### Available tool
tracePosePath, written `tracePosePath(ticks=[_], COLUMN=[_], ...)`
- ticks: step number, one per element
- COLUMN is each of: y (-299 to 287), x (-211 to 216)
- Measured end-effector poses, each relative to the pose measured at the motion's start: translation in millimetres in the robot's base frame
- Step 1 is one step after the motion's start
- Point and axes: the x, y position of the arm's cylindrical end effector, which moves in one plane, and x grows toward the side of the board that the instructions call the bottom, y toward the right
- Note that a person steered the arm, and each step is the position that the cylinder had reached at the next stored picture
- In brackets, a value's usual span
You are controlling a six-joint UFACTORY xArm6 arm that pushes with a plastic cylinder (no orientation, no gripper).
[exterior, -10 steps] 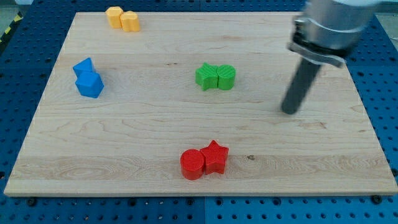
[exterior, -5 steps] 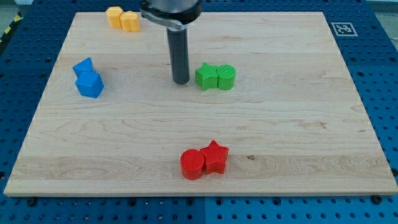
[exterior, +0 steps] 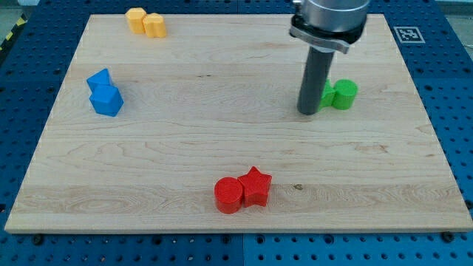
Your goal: Push the green blocks to the center right of the board
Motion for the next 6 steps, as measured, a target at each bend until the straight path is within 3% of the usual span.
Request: tracePosePath(ticks=[2, 5, 6], y=[42, 98, 75], x=[-25, -25, -25])
